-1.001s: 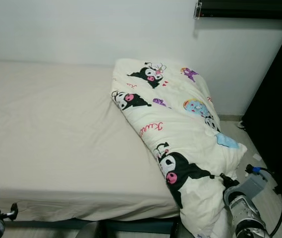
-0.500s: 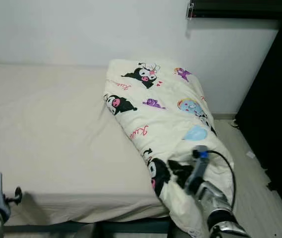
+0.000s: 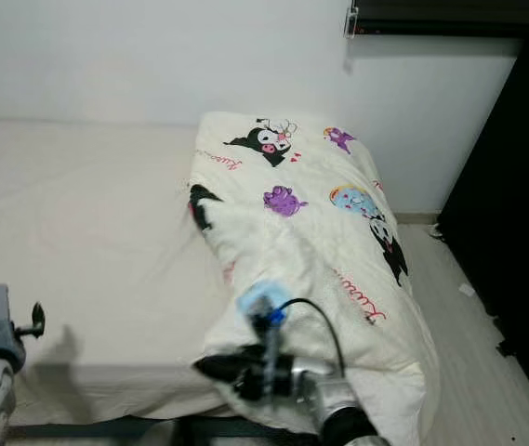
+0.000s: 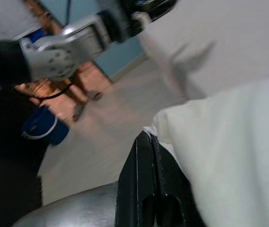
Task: Clean up the room
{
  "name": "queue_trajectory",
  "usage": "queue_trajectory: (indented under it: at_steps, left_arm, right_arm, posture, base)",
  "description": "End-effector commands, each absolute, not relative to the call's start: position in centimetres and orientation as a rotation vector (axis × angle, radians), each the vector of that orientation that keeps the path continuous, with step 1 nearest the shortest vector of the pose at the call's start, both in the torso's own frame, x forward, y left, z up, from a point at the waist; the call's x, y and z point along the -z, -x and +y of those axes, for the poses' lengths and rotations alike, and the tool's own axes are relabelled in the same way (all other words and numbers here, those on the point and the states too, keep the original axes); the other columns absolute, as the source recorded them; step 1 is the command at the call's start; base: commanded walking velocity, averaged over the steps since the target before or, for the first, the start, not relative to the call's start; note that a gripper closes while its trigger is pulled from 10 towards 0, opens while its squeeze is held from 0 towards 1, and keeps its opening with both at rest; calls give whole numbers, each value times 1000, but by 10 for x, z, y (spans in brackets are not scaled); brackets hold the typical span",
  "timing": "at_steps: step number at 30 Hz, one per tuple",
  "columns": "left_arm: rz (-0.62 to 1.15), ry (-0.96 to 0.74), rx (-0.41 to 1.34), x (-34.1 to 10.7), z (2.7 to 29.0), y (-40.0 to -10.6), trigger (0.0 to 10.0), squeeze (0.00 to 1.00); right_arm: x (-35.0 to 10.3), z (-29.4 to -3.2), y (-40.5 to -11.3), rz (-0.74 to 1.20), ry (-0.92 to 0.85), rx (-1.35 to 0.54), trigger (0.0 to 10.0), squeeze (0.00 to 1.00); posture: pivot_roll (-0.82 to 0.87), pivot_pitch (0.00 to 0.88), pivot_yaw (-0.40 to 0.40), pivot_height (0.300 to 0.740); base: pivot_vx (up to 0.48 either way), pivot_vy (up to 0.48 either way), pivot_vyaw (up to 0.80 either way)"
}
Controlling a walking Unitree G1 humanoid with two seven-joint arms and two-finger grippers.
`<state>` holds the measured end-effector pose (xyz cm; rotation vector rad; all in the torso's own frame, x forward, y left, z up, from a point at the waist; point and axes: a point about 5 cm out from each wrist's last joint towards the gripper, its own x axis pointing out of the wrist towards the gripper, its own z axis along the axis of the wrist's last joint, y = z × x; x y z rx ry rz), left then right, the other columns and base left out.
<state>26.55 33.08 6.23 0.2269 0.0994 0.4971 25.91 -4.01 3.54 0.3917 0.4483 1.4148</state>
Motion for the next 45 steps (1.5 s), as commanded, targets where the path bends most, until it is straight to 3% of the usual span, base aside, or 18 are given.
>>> queue_trajectory:
  at_steps: [1, 2, 3, 5, 6, 13, 19, 29, 34, 38, 42, 43, 44, 45]
  left_arm:
    - [94, -258, -480, -64, 329, -267, 10000, 0]
    - [92, -259, -473, -64, 327, -268, 10000, 0]
    - [97, -256, -462, -62, 323, -269, 10000, 0]
    - [101, -252, -455, -60, 321, -270, 10000, 0]
    - [107, -247, -449, -58, 318, -269, 10000, 0]
    - [125, -252, -436, -53, 314, -267, 10000, 0]
    - [114, -247, -425, -57, 312, -273, 10000, 0]
    - [69, -210, -368, -64, 303, -281, 10000, 0]
    - [-22, -46, -69, -71, 267, -291, 10000, 0]
    - [-38, -4, 468, -78, 215, -277, 10000, 0]
    - [-41, 25, 644, -85, 199, -265, 10000, 0]
    - [-35, 28, 738, -88, 190, -259, 10000, 0]
    - [-17, 18, 873, -91, 175, -248, 10000, 0]
    - [-17, 18, 873, -91, 175, -248, 10000, 0]
  right_arm:
    - [-38, -34, -258, 450, -361, -1456, 0, 0]
    - [-36, -30, -256, 460, -336, -1458, 4549, 0]
    - [-33, -28, -256, 475, -328, -1436, 10000, 102]
    - [-31, -27, -257, 486, -325, -1418, 10000, 102]
    - [-28, -29, -258, 504, -315, -1370, 10000, 1000]
    - [-27, -41, -246, 540, -363, -1439, 10000, 1000]
    - [-41, -42, -223, 575, -494, -1692, 10000, 1000]
    - [-53, -72, -209, 578, -433, -1661, 10000, 1000]
    - [-91, -99, -211, 378, -619, -1576, 10000, 1000]
    - [-109, -136, -247, 152, -665, -1240, 10000, 1000]
    - [-112, -164, -264, 77, -643, -1031, 10000, 1000]
    - [-112, -184, -273, 57, -620, -894, 10000, 980]
    - [-113, -213, -283, 32, -593, -685, 10000, 671]
    - [-113, -213, -283, 32, -593, -685, 10000, 671]
  posture:
    - [162, 20, -68, 575]
    - [160, 27, -70, 575]
    - [160, 28, -70, 575]
    - [160, 28, -70, 575]
    - [160, 28, -76, 575]
    - [148, 33, -77, 575]
    - [141, 28, -75, 575]
    - [132, 26, -75, 575]
    - [112, 33, -78, 575]
    - [107, 37, -78, 575]
    - [106, 38, -78, 575]
    - [105, 37, -78, 575]
    - [101, 40, -79, 575]
    - [101, 40, -79, 575]
  base:
    - [0, 0, 0]
    - [0, 0, 0]
    - [0, 0, 0]
    - [0, 0, 0]
    - [0, 0, 0]
    - [0, 0, 0]
    - [0, 0, 0]
    - [0, 0, 0]
    - [0, 0, 0]
    - [0, 0, 0]
    - [0, 0, 0]
    - [0, 0, 0]
    - [0, 0, 0]
    - [0, 0, 0]
